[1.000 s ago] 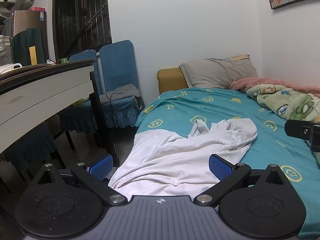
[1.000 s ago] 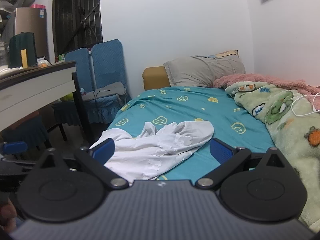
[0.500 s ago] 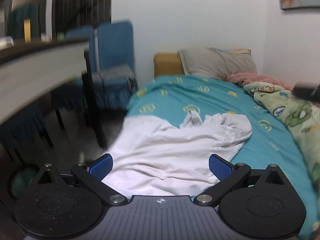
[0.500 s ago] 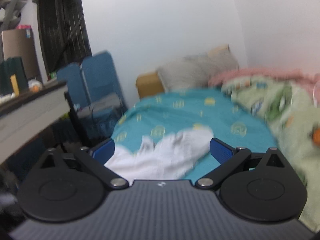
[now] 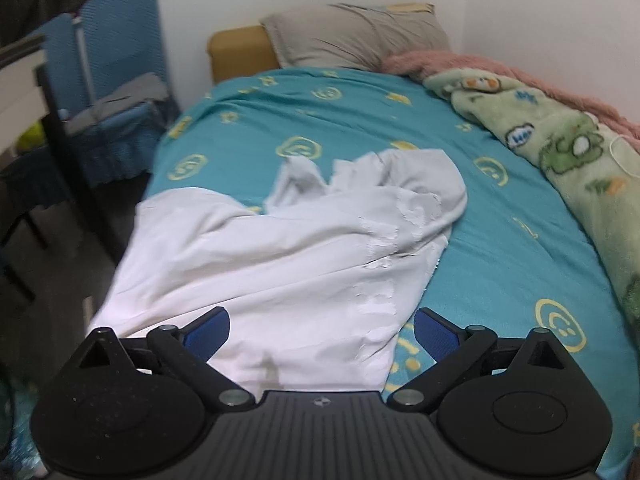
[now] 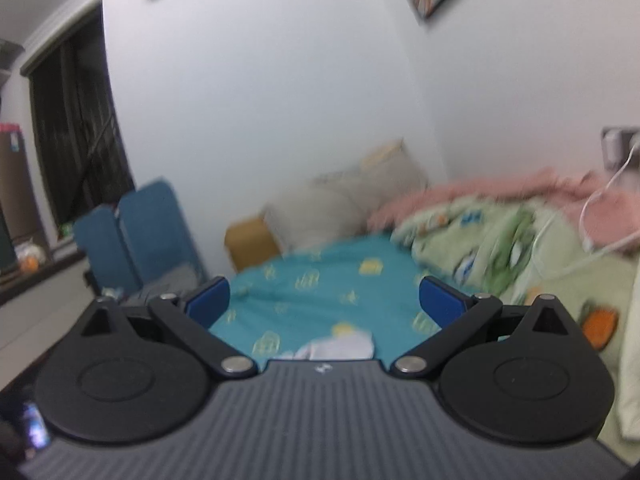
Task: Fold clothes
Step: 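Approach the crumpled white T-shirt on the bed with both grippers, then close the left gripper on the white T-shirt fabric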
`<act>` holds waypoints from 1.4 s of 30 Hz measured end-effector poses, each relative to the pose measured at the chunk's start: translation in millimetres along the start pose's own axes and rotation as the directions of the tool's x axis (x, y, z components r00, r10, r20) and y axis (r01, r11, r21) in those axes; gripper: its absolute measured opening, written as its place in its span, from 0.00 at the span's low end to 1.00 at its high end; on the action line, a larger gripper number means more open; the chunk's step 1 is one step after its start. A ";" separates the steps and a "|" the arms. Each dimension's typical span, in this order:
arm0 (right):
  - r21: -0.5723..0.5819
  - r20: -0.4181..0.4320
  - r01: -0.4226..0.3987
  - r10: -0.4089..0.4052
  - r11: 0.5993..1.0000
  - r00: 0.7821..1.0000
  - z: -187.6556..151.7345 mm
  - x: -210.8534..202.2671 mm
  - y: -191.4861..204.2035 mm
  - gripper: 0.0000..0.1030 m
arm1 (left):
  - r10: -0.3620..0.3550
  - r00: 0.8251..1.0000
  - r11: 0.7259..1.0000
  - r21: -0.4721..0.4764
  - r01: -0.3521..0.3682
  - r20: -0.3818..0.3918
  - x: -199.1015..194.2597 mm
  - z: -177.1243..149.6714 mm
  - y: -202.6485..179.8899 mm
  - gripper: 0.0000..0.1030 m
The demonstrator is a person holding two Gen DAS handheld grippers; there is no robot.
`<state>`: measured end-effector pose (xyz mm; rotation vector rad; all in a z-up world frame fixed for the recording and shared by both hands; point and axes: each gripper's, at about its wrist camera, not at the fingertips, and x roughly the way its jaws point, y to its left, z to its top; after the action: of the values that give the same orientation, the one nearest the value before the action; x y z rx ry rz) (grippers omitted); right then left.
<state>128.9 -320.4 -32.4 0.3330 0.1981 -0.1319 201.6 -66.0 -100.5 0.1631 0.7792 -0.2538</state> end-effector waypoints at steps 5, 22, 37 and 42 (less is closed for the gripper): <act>0.007 -0.113 -0.030 0.031 1.000 0.993 -18.9 26.4 0.1 1.00 | -0.050 0.999 0.998 0.033 0.050 0.003 52.4 -3.5 -2.6 0.96; 0.019 -0.251 0.016 -0.011 1.000 0.968 -57.1 66.9 12.0 0.99 | -0.160 0.975 0.984 0.107 0.145 0.155 13.5 -6.8 -8.2 0.00; 0.065 -0.315 -0.019 0.039 0.998 0.948 -51.6 47.7 24.5 0.99 | -0.176 0.981 0.979 -0.085 0.183 0.080 95.1 37.5 19.7 0.78; 0.112 -0.334 -0.013 0.050 0.994 0.941 -63.3 84.0 9.6 0.99 | -0.160 0.987 0.984 -0.072 0.161 0.022 177.3 80.0 14.6 0.84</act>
<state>201.3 -298.1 -106.0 0.4663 0.5267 -0.0532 380.7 -100.4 -169.7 0.0280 0.7861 -0.3782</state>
